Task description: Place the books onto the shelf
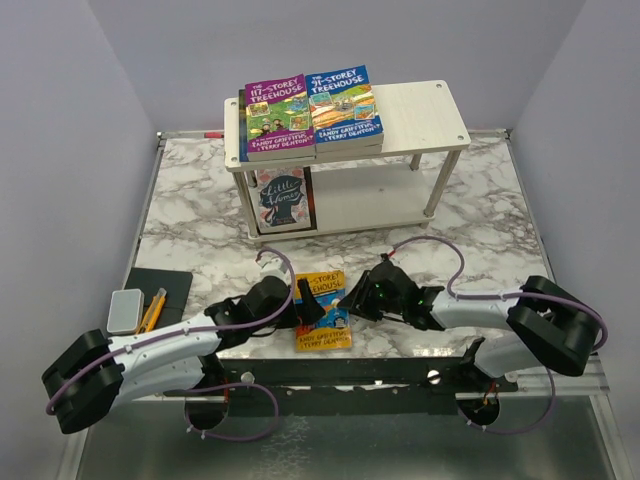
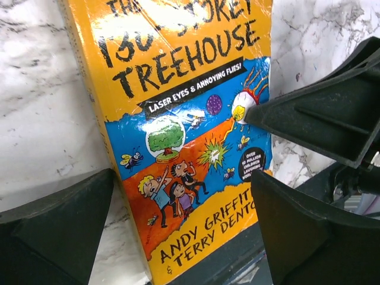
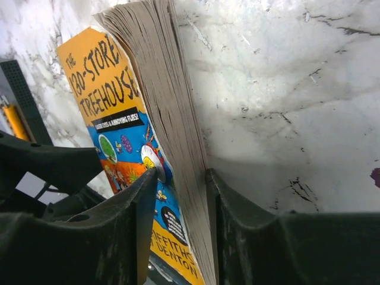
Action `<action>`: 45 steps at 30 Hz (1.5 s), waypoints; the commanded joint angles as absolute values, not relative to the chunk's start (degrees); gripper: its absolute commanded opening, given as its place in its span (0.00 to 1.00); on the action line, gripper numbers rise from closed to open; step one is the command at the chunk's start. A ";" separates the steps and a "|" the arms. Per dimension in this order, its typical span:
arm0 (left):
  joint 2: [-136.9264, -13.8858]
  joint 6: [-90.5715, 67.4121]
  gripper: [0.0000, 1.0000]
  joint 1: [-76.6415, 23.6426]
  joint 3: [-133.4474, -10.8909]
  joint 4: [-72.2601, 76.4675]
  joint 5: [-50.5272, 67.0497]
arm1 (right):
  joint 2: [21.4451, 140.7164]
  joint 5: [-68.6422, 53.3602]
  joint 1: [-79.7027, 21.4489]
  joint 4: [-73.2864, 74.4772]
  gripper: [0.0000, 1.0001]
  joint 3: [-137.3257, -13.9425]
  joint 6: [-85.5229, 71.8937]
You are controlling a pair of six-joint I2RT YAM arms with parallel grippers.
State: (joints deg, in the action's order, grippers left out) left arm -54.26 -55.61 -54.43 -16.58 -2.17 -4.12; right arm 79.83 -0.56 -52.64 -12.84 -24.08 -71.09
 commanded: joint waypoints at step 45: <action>-70.39 -60.63 0.76 -53.73 -9.05 22.93 14.56 | 100.52 -11.20 -49.48 -48.42 0.00 1.45 -76.04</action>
State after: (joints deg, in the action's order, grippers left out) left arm -67.26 -59.09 -52.93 -11.44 25.58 6.11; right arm 92.23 -8.47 -48.62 -59.57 -3.25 -78.41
